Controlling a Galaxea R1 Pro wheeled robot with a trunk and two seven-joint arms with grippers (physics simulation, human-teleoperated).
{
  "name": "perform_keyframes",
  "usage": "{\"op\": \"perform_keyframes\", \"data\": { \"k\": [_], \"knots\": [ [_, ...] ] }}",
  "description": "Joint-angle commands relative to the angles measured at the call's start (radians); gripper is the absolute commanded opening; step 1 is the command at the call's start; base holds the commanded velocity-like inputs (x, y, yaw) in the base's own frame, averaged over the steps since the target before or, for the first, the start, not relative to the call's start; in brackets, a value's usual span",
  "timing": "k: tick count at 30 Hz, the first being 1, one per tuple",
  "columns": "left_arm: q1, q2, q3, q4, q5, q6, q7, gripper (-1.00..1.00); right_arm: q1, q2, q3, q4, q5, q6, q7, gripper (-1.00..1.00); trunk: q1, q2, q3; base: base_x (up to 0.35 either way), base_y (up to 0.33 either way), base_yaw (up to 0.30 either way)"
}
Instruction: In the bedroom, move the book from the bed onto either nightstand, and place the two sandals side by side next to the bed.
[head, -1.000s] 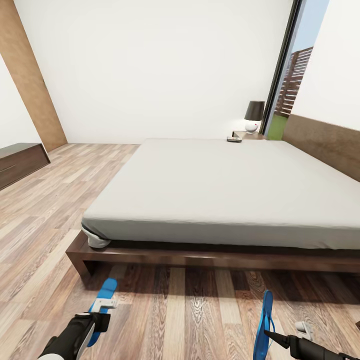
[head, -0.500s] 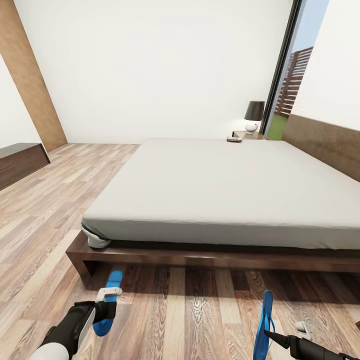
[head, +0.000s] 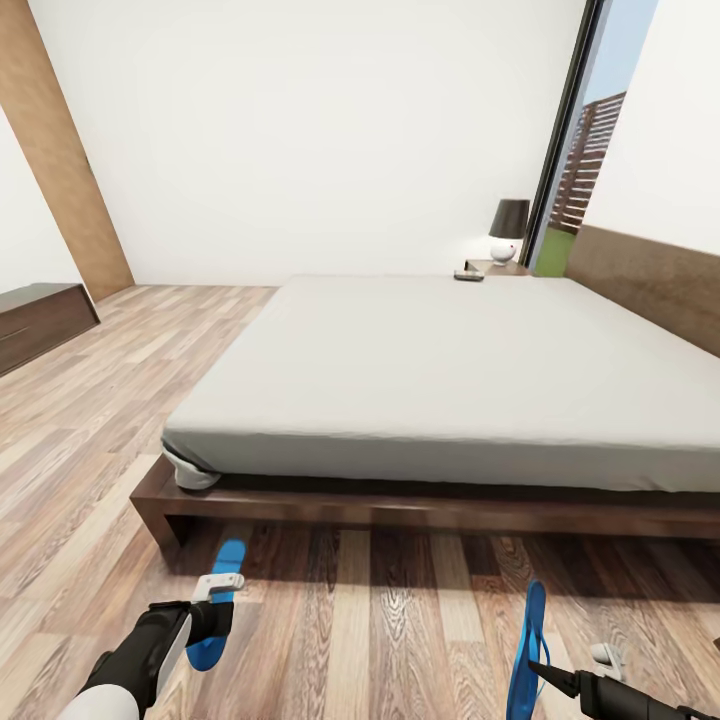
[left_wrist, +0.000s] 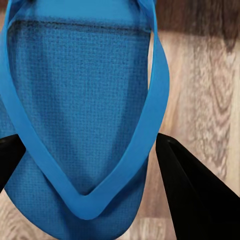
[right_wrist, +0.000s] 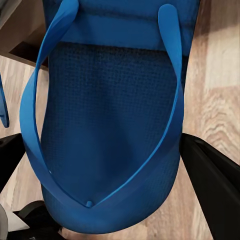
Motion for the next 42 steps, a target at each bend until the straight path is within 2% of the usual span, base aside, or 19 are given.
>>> {"op": "perform_keyframes", "data": {
  "k": [1, 4, 38, 42],
  "knots": [
    [-0.001, -0.001, 0.006, -0.001, -0.011, 0.004, -0.01, -1.0, 0.0, 0.0, -0.002, 0.0, -0.002, 0.007, 0.003, -1.0, 0.004, -0.008, -0.004, 0.0, 0.0, 0.0],
    [-0.001, -0.001, 0.006, -0.001, -0.011, 0.004, -0.01, -1.0, 0.0, 0.0, -0.002, -0.001, -0.002, 0.007, 0.003, -1.0, 0.015, -0.029, -0.013, 0.0, 0.0, 0.0],
    [-0.001, -0.002, 0.004, -0.001, -0.011, 0.004, -0.011, -1.0, 0.0, 0.0, -0.002, -0.001, -0.004, 0.009, 0.008, -1.0, 0.031, -0.037, -0.145, 0.0, 0.0, 0.0],
    [-0.001, -0.002, 0.004, -0.001, -0.011, 0.004, -0.011, -1.0, 0.0, -0.007, -0.003, -0.002, -0.005, 0.019, 0.017, -1.0, 0.032, -0.038, -0.16, 0.0, 0.0, 0.0]
  ]
}}
